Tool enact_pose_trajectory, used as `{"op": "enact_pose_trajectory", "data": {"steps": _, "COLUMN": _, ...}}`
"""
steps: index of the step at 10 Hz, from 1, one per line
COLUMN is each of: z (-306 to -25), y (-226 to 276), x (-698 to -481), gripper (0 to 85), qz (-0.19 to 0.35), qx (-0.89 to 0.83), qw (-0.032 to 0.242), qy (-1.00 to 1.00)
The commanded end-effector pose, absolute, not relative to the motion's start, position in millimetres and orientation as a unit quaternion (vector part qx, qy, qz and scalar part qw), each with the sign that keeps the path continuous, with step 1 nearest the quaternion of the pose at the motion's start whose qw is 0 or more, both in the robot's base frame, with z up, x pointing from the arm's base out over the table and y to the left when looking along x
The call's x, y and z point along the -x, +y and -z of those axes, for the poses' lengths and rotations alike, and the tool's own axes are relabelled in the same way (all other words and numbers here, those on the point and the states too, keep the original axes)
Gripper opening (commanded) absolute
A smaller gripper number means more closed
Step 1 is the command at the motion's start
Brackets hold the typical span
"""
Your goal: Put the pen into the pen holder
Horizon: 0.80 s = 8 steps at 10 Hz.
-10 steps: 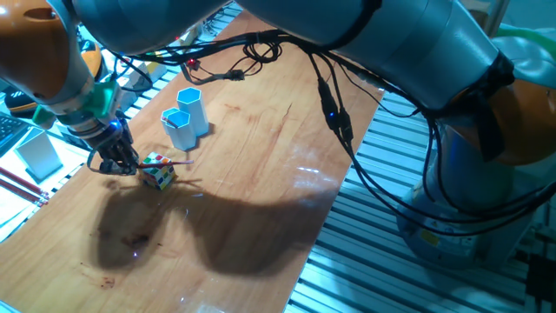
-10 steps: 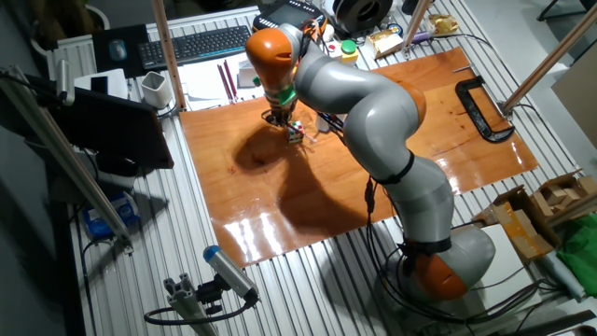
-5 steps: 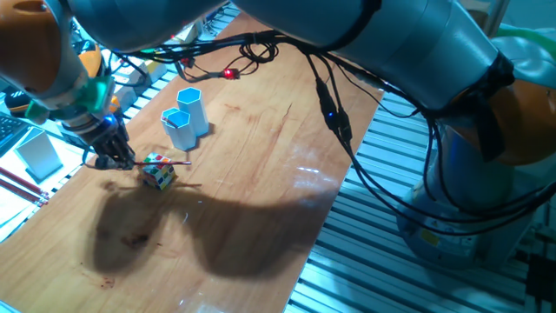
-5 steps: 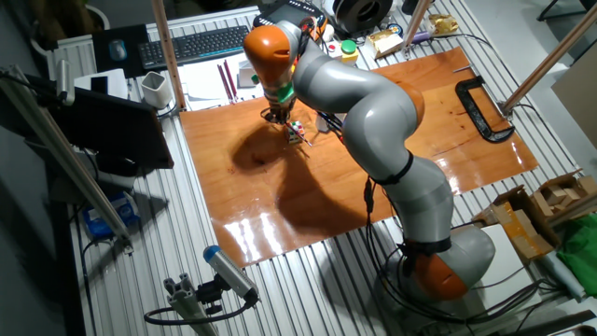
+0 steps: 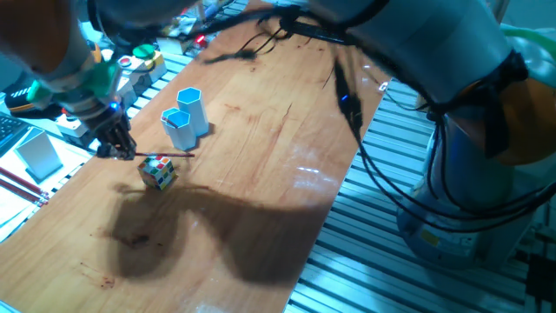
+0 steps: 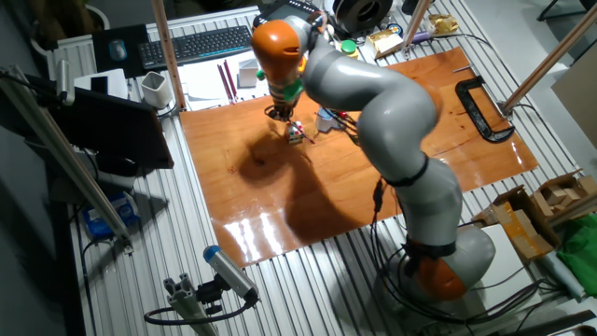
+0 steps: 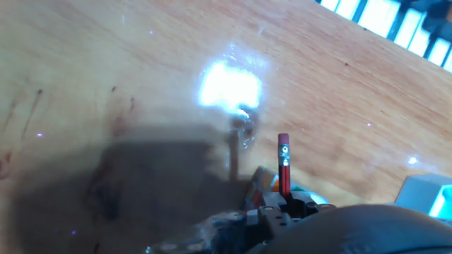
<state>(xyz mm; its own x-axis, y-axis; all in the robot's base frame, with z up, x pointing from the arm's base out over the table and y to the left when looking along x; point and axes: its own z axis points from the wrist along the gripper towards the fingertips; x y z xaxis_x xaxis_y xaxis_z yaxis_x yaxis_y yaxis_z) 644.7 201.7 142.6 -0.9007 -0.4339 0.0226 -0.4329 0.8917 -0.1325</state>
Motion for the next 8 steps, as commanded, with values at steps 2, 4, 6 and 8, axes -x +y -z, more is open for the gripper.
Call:
{"op": "enact_pose_trajectory", "data": {"steps": 2, "z": -148.1, "y": 199.9, "x": -639.2, "gripper": 0.7, "qz": 0.061, "qx": 0.22, "qw": 0.016, "qy": 0.973}}
{"op": "enact_pose_trajectory", "data": {"steps": 4, "z": -154.3, "y": 191.8, "x": -634.8, "gripper": 0.7, "qz": 0.056, "qx": 0.222, "qw": 0.026, "qy": 0.973}}
{"op": "enact_pose_trajectory", "data": {"steps": 6, "z": -161.0, "y": 188.5, "x": -627.9, "gripper": 0.7, "qz": 0.048, "qx": 0.221, "qw": 0.031, "qy": 0.974}}
{"op": "enact_pose_trajectory", "data": {"steps": 8, "z": -165.3, "y": 186.9, "x": -622.7, "gripper": 0.7, "qz": 0.041, "qx": 0.22, "qw": 0.034, "qy": 0.974}}
